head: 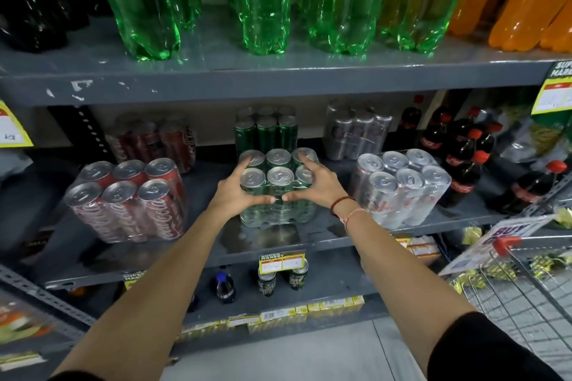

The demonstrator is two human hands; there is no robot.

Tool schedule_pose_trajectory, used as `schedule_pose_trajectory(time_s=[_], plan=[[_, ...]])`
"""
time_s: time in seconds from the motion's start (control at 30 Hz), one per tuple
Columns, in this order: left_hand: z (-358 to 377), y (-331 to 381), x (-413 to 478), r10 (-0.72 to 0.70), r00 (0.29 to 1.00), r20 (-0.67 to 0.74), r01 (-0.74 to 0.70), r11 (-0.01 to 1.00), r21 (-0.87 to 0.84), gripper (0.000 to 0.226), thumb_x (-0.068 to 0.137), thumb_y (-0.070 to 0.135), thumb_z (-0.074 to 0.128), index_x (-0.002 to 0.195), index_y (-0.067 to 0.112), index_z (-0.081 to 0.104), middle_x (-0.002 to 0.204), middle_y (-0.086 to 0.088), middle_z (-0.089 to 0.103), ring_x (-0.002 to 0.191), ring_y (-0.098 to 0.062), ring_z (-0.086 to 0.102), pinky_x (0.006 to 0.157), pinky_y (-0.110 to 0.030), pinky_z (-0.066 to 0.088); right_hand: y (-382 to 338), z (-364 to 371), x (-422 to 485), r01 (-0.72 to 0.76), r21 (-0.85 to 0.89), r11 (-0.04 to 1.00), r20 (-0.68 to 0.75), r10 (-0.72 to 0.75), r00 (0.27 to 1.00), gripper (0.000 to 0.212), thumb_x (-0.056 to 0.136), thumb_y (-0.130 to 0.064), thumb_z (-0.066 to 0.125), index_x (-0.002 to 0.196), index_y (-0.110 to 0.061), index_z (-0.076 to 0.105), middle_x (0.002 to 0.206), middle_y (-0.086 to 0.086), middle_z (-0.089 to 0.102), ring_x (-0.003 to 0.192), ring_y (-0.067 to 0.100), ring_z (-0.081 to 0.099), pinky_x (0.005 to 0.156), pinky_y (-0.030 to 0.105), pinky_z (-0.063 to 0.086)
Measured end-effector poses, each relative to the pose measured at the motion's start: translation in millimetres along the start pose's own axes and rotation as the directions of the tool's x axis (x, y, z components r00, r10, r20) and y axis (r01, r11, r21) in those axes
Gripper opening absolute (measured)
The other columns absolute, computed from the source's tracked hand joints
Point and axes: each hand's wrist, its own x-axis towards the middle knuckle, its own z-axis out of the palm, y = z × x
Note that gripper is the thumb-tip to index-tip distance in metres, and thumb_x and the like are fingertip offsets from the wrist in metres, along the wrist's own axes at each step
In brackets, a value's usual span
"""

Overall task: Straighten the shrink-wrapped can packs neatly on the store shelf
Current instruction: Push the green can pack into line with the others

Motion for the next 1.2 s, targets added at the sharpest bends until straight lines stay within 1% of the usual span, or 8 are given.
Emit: schedule_pose_trajectory(time_s=[0.2, 0.33, 0.43, 0.93, 1.0, 1.07, 1.13, 1.2], plan=[[5, -10, -26, 0.043, 0.999, -0.027, -0.041, 0.997, 0.063, 0.119, 0.049, 0.044, 0.088, 0.145, 0.039, 0.018, 0.138, -0.006, 0.052, 0.136, -0.031, 0.034, 0.11, -0.046, 0.031, 0, 0, -19, 0.033, -0.026, 0.999, 0.04, -0.032, 0.999, 0.112, 0.051, -0.044, 0.089, 0.145, -0.033, 0.03, 0.152, 0.009, 0.033, 0.141, 0.029, 0.029, 0.117, 0.042, 0.023], [6, -11, -37, 0.033, 0.999, -0.029, -0.031, 0.997, 0.067, 0.119, 0.051, 0.04, 0.089, 0.146, 0.04, 0.016, 0.138, -0.006, 0.052, 0.135, -0.031, 0.033, 0.108, -0.045, 0.033, 2, -2, -29, 0.057, -0.04, 0.998, 0.059, -0.055, 0.997, 0.113, 0.052, -0.034, 0.091, 0.146, -0.033, 0.027, 0.152, 0.008, 0.034, 0.141, 0.024, 0.03, 0.113, 0.031, 0.022], [6, -12, -43, 0.04, 0.999, -0.032, -0.037, 0.997, 0.068, 0.119, 0.051, 0.039, 0.089, 0.146, 0.04, 0.016, 0.139, -0.005, 0.051, 0.136, -0.03, 0.032, 0.107, -0.044, 0.032, 3, -1, -34, 0.067, -0.034, 0.997, 0.058, -0.065, 0.996, 0.113, 0.052, -0.031, 0.091, 0.146, -0.032, 0.028, 0.152, 0.008, 0.035, 0.14, 0.023, 0.031, 0.111, 0.028, 0.023], [5, -13, -48, 0.068, 0.997, -0.032, -0.065, 0.994, 0.092, 0.118, 0.054, 0.038, 0.088, 0.147, 0.039, 0.015, 0.138, -0.009, 0.051, 0.134, -0.031, 0.035, 0.105, -0.045, 0.034, 5, 2, -43, 0.066, -0.009, 0.998, 0.028, -0.065, 0.997, 0.112, 0.051, -0.034, 0.091, 0.145, -0.037, 0.029, 0.148, 0.008, 0.04, 0.137, 0.023, 0.035, 0.11, 0.031, 0.027], [3, -13, -49, 0.084, 0.996, -0.019, -0.082, 0.993, 0.083, 0.117, 0.056, 0.037, 0.087, 0.147, 0.038, 0.013, 0.142, -0.009, 0.046, 0.135, -0.029, 0.034, 0.106, -0.044, 0.033, 3, 3, -46, 0.062, 0.018, 0.998, 0.028, -0.063, 0.998, 0.109, 0.052, -0.036, 0.09, 0.143, -0.039, 0.03, 0.147, 0.008, 0.039, 0.137, 0.022, 0.035, 0.112, 0.032, 0.028], [1, -14, -52, 0.108, 0.994, -0.007, -0.107, 0.992, 0.062, 0.116, 0.059, 0.037, 0.086, 0.147, 0.036, 0.01, 0.151, -0.009, 0.034, 0.14, -0.027, 0.028, 0.109, -0.042, 0.028, -1, 6, -51, 0.038, 0.074, 0.997, 0.005, -0.039, 0.999, 0.105, 0.054, -0.042, 0.088, 0.143, -0.039, 0.032, 0.151, 0.006, 0.031, 0.141, 0.021, 0.026, 0.114, 0.034, 0.026], [-9, -16, -58, 0.145, 0.988, -0.045, -0.143, 0.988, 0.057, 0.115, 0.062, 0.04, 0.083, 0.148, 0.033, 0.008, 0.158, -0.009, 0.019, 0.145, -0.025, 0.016, 0.114, -0.042, 0.021, -13, 12, -56, 0.031, 0.094, 0.995, -0.076, -0.024, 0.997, 0.104, 0.055, -0.047, 0.086, 0.143, -0.037, 0.032, 0.156, 0.008, 0.019, 0.145, 0.021, 0.013, 0.116, 0.038, 0.023], [-28, -20, -65, 0.196, 0.97, -0.143, -0.187, 0.98, 0.075, 0.112, 0.064, 0.046, 0.08, 0.148, 0.032, 0.008, 0.16, -0.007, 0.01, 0.146, -0.023, 0.011, 0.113, -0.038, 0.018, -36, 19, -59, 0.076, 0.074, 0.994, -0.195, -0.06, 0.979, 0.104, 0.056, -0.052, 0.083, 0.144, -0.035, 0.031, 0.157, 0.009, 0.013, 0.146, 0.023, 0.011, 0.116, 0.045, 0.024]])
